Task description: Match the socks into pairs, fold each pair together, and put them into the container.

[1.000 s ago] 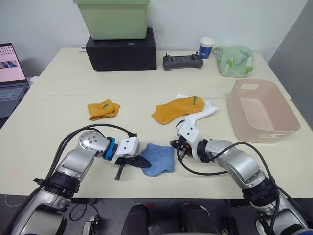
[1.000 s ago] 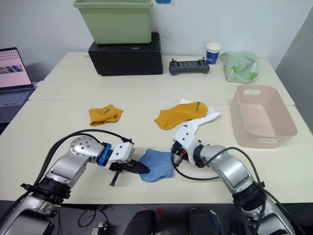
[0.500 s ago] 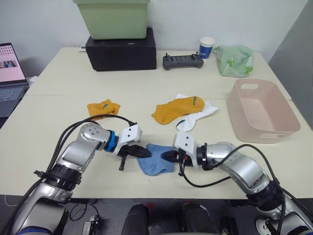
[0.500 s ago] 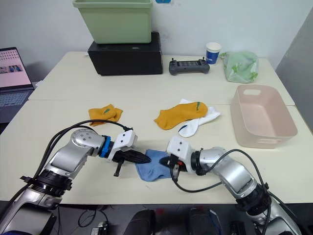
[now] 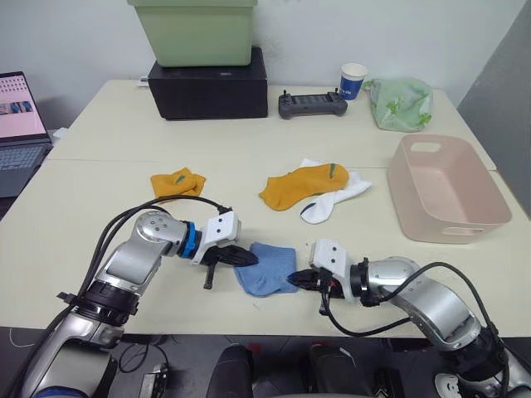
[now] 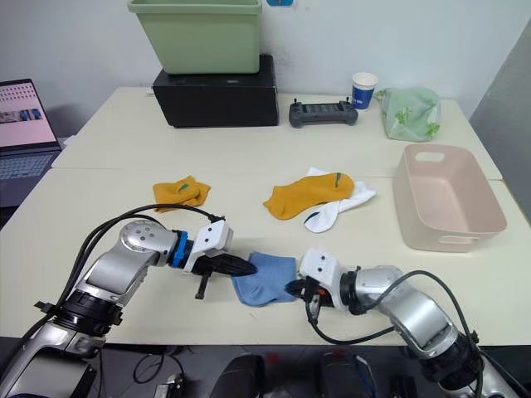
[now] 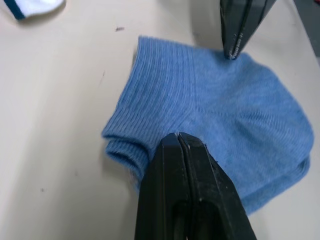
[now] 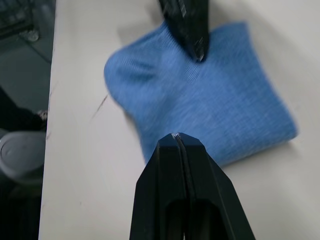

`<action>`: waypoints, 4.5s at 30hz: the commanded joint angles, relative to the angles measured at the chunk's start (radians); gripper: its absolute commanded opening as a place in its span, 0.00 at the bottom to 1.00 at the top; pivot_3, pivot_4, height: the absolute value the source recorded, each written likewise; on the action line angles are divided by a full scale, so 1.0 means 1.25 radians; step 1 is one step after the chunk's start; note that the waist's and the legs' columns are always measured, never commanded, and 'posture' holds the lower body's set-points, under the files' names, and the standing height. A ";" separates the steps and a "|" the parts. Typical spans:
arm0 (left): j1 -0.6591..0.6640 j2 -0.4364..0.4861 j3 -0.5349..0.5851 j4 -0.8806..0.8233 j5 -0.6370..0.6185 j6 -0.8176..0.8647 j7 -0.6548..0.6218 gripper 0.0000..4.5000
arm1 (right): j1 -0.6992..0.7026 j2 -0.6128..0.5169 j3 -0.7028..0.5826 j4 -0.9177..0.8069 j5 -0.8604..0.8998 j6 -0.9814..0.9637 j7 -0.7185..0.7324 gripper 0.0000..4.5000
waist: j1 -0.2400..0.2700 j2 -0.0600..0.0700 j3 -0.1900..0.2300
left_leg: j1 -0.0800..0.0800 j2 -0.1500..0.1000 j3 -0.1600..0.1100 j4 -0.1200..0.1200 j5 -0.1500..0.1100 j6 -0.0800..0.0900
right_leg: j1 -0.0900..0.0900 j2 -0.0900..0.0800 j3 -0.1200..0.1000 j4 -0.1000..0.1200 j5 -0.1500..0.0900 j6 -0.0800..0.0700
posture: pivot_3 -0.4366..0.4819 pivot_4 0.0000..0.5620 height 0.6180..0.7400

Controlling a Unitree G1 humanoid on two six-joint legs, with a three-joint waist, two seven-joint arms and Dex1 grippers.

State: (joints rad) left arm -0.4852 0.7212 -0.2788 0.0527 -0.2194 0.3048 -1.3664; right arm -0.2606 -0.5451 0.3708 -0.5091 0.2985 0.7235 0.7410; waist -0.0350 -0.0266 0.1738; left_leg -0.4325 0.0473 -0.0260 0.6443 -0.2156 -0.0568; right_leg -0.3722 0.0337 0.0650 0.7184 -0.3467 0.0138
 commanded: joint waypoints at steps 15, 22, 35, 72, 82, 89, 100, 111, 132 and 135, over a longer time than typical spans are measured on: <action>0.072 0.061 -0.008 0.054 0.052 -0.068 -0.016 0.00 | -0.076 0.154 -0.251 0.003 0.245 0.539 -0.143 0.59 | -0.001 0.001 0.000 | 0.001 0.000 0.000 0.000 0.000 0.000 | 0.000 0.000 0.000 0.000 0.000 0.000 | 0.48 0.27 0.96; 0.088 0.062 0.001 0.039 0.048 -0.061 -0.008 0.00 | -0.087 0.246 -0.240 0.038 0.264 0.607 -0.191 0.99 | -0.010 0.001 -0.001 | 0.001 0.001 0.001 -0.001 0.000 0.000 | 0.000 0.000 0.000 0.000 0.000 0.000 | 0.48 0.27 0.96; 0.085 0.066 0.018 0.059 0.044 -0.073 0.001 0.00 | -0.164 0.416 -0.182 0.216 0.243 0.504 -0.248 0.56 | -0.017 0.003 -0.002 | 0.002 0.000 0.001 -0.002 0.000 0.000 | 0.000 0.000 0.000 0.001 0.000 0.000 | 0.48 0.27 0.96; -0.333 -0.295 0.070 0.037 -0.204 0.265 0.145 0.79 | 0.318 0.224 -0.640 -0.422 0.450 0.446 -0.387 0.01 | -0.026 0.000 0.001 | 0.002 -0.002 0.002 -0.002 -0.001 0.002 | 0.001 0.000 0.005 0.000 -0.001 0.002 | 0.48 0.27 0.96; -0.366 -0.312 0.051 0.030 -0.193 0.266 0.154 1.00 | 0.195 0.002 -0.934 -0.322 0.565 0.327 -0.451 0.01 | -0.009 0.002 0.002 | -0.001 -0.001 0.003 0.000 -0.001 0.002 | 0.001 0.004 0.004 -0.003 -0.001 0.002 | 0.48 0.27 0.96; -0.365 -0.315 0.049 0.008 -0.201 0.278 0.150 1.00 | 0.212 -0.377 -0.783 -0.149 0.198 0.095 -0.389 0.01 | 0.001 0.005 0.003 | -0.001 -0.003 0.006 -0.001 -0.001 0.002 | 0.001 0.002 0.005 -0.003 -0.001 0.002 | 0.48 0.27 0.96; -0.356 -0.324 0.043 -0.020 -0.205 0.294 0.166 1.00 | 0.040 -0.525 -0.250 0.306 -0.443 -0.412 -0.390 0.01 | 0.001 0.004 0.004 | -0.001 -0.002 0.007 0.000 0.001 -0.001 | 0.000 0.002 0.006 -0.003 0.000 0.000 | 0.48 0.27 0.96; -0.345 -0.327 0.041 -0.035 -0.202 0.295 0.182 1.00 | -0.112 -0.501 -0.228 0.410 -0.418 -0.372 -0.085 0.21 | 0.004 0.006 0.005 | 0.000 -0.002 0.007 0.001 0.001 -0.001 | 0.001 0.001 0.005 -0.002 0.000 0.000 | 0.48 0.27 0.96; -0.332 -0.298 0.056 -0.032 -0.187 0.261 0.172 1.00 | -0.045 -0.567 -0.525 0.183 -0.202 -0.103 0.152 0.99 | 0.002 0.007 0.005 | 0.000 -0.002 0.006 0.001 0.001 -0.001 | 0.002 0.000 0.005 -0.002 0.000 0.000 | 0.48 0.27 0.96; -0.314 -0.274 0.100 -0.041 -0.209 0.253 0.182 1.00 | -0.069 -0.528 -0.552 0.142 -0.164 -0.087 0.135 0.99 | 0.001 0.007 0.005 | 0.000 -0.002 0.005 0.001 0.001 -0.001 | 0.002 0.000 0.005 -0.002 0.000 0.000 | 0.48 0.27 0.96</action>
State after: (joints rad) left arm -0.8840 0.3627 -0.2197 0.0399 -0.4570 0.6451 -1.1453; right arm -0.3092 -1.2245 -0.2553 -0.2665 0.0545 0.6056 0.9339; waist -0.0332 -0.0185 0.1796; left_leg -0.4324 0.0451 -0.0195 0.6456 -0.2149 -0.0576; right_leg -0.3694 0.0340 0.0713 0.7163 -0.3466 0.0141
